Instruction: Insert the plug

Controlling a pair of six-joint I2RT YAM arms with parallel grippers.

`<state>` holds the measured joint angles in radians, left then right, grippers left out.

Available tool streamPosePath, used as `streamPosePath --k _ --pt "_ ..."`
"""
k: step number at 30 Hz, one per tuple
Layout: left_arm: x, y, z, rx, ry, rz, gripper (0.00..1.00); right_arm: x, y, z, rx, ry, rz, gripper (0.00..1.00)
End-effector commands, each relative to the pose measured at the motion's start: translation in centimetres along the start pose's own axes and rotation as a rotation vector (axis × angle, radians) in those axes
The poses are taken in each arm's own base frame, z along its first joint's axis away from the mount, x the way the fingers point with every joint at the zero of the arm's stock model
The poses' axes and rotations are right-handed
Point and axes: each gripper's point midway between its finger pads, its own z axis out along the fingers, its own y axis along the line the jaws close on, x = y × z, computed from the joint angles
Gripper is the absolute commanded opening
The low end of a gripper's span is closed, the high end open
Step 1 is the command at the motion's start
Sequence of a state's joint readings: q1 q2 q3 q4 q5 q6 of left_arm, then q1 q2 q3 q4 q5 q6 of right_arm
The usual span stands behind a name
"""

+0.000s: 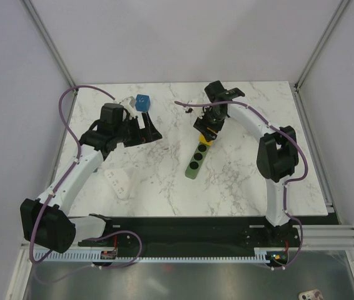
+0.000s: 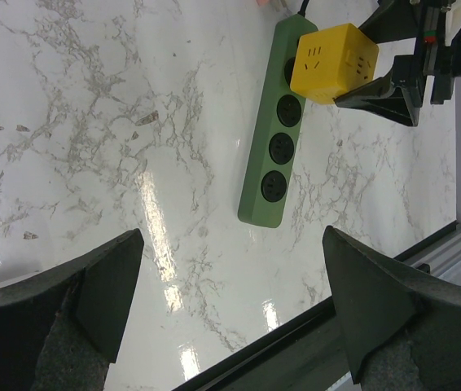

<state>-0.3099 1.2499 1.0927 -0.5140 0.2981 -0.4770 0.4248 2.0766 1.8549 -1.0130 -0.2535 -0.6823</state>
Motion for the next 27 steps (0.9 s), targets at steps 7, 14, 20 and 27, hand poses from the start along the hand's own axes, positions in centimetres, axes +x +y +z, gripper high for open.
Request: streamPosePath --k 7,14,20,27 --pt "-0.9 -0.9 -0.3 0.043 -0.035 0.060 0.98 -0.7 0.4 -0.1 -0.022 -0.030 -0.020 0.00" --pt "-1.0 -0.9 -0.4 0.043 -0.037 0.060 0.98 0.5 -1.1 1.3 0.028 0.020 -0.007 0.00" --pt "-0.9 -1.0 -0.3 0.047 -0.033 0.058 0.98 0.8 -0.3 2.2 -0.015 0.017 0.013 0.00" --pt "-1.0 -1.0 -0.5 0.047 -0.039 0.062 0.98 2.6 0.4 4.9 -0.056 0.065 0.039 0.00"
